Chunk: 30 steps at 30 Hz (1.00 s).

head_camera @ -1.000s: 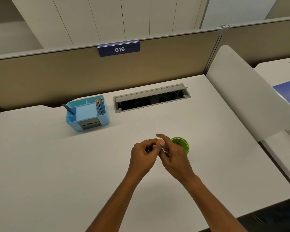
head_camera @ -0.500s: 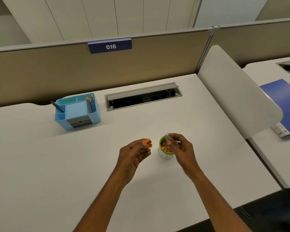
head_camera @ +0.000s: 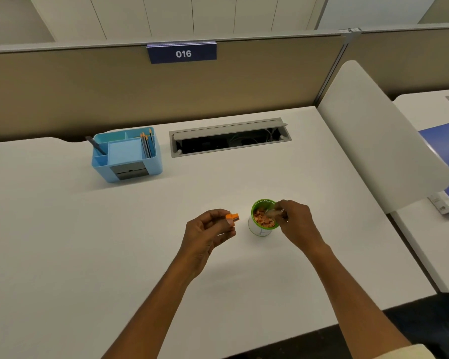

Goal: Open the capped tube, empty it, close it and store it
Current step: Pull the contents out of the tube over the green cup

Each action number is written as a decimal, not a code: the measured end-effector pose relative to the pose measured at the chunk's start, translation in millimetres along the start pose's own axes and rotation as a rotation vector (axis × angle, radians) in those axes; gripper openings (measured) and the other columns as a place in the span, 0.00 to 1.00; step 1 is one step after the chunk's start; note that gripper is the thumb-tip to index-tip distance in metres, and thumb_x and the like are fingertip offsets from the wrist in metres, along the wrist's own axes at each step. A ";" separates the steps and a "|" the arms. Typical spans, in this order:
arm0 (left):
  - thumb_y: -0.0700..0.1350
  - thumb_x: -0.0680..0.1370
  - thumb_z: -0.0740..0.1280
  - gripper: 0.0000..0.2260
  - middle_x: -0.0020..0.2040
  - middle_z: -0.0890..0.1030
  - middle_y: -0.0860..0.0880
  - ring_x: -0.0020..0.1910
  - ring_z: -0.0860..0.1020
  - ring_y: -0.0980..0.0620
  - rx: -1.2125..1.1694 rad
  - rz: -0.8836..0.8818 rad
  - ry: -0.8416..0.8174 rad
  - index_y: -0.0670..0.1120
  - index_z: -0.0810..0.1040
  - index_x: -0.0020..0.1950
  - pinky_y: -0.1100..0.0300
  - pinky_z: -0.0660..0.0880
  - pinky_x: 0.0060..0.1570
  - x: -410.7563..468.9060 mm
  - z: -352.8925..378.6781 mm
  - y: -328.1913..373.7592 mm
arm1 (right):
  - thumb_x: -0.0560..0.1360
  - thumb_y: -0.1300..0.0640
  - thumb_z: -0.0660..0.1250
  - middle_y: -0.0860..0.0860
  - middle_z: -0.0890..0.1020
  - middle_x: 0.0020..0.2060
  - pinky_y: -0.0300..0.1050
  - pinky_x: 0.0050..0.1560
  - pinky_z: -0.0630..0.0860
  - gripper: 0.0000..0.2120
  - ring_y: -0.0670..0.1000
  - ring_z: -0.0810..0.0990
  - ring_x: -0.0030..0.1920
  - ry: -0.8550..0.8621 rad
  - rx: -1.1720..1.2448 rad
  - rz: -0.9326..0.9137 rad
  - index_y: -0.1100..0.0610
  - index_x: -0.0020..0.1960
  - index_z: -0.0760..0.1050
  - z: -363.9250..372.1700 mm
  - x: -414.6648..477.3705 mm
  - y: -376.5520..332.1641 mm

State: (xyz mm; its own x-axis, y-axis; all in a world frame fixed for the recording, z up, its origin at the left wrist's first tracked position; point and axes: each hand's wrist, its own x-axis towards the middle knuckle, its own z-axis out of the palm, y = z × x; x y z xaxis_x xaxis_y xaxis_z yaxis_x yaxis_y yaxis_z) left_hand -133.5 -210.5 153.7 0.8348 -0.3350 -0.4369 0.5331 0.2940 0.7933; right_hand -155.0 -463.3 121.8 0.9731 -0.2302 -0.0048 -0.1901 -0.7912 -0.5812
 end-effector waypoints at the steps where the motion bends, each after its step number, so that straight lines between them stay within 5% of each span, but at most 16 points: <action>1: 0.33 0.76 0.72 0.09 0.51 0.88 0.40 0.48 0.86 0.47 0.006 0.007 0.006 0.36 0.83 0.56 0.57 0.83 0.48 0.2 -1.2 -0.1 | 0.73 0.66 0.72 0.51 0.87 0.43 0.46 0.46 0.79 0.17 0.52 0.83 0.44 -0.019 0.031 0.016 0.59 0.61 0.76 -0.5 0.4 -1.2; 3: 0.33 0.77 0.72 0.09 0.52 0.88 0.39 0.48 0.86 0.47 0.013 0.012 0.014 0.37 0.84 0.56 0.56 0.83 0.49 0.0 -3.5 0.6 | 0.73 0.67 0.73 0.47 0.85 0.43 0.41 0.48 0.76 0.25 0.48 0.81 0.44 -0.022 0.066 0.042 0.57 0.68 0.71 -1.5 -0.1 -1.3; 6: 0.33 0.76 0.72 0.08 0.52 0.88 0.39 0.48 0.86 0.47 0.012 0.012 0.017 0.37 0.84 0.56 0.56 0.83 0.49 -0.5 -6.1 1.1 | 0.74 0.64 0.73 0.54 0.85 0.41 0.44 0.41 0.75 0.09 0.57 0.84 0.43 0.022 -0.022 0.009 0.60 0.54 0.80 -0.5 0.4 0.5; 9: 0.33 0.76 0.72 0.10 0.52 0.88 0.38 0.48 0.86 0.46 0.007 0.013 0.028 0.35 0.83 0.57 0.56 0.84 0.48 -0.4 -6.7 0.7 | 0.73 0.67 0.72 0.53 0.87 0.45 0.44 0.46 0.76 0.18 0.52 0.83 0.44 -0.004 0.038 0.028 0.58 0.62 0.78 1.1 -0.1 -0.4; 19: 0.34 0.76 0.73 0.11 0.55 0.86 0.34 0.51 0.85 0.45 0.022 0.022 0.051 0.34 0.82 0.58 0.57 0.84 0.48 1.0 -7.2 1.6 | 0.72 0.67 0.74 0.57 0.86 0.47 0.52 0.48 0.83 0.14 0.56 0.84 0.44 0.093 0.059 0.005 0.60 0.57 0.82 5.5 -4.7 4.9; 23: 0.34 0.77 0.73 0.11 0.55 0.86 0.35 0.51 0.85 0.44 0.028 0.026 0.048 0.35 0.83 0.58 0.56 0.84 0.49 0.5 -7.0 4.6 | 0.72 0.70 0.73 0.55 0.85 0.47 0.48 0.49 0.83 0.13 0.57 0.85 0.46 0.105 0.178 0.098 0.61 0.55 0.82 6.7 -5.4 6.5; 26: 0.33 0.76 0.73 0.11 0.55 0.86 0.34 0.50 0.85 0.43 0.029 0.031 0.052 0.35 0.83 0.58 0.56 0.84 0.49 0.5 -7.1 7.4 | 0.70 0.69 0.73 0.52 0.86 0.45 0.32 0.46 0.79 0.12 0.53 0.85 0.46 0.133 0.337 0.197 0.58 0.51 0.83 4.4 -9.2 1.2; 30: 0.34 0.76 0.73 0.11 0.54 0.87 0.35 0.50 0.85 0.43 0.033 0.054 0.054 0.35 0.83 0.58 0.56 0.84 0.49 -0.5 -9.2 17.6 | 0.66 0.61 0.72 0.53 0.87 0.48 0.41 0.47 0.78 0.14 0.50 0.85 0.48 0.106 0.688 0.264 0.56 0.52 0.82 -5.2 -17.8 -17.5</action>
State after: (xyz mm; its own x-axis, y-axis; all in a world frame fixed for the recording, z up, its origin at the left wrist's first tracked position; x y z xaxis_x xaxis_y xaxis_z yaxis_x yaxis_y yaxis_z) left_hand -123.3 -196.9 164.0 0.8688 -0.2707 -0.4146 0.4832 0.2807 0.8293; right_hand -169.7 -448.3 136.2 0.8820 -0.4443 -0.1572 -0.2580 -0.1761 -0.9499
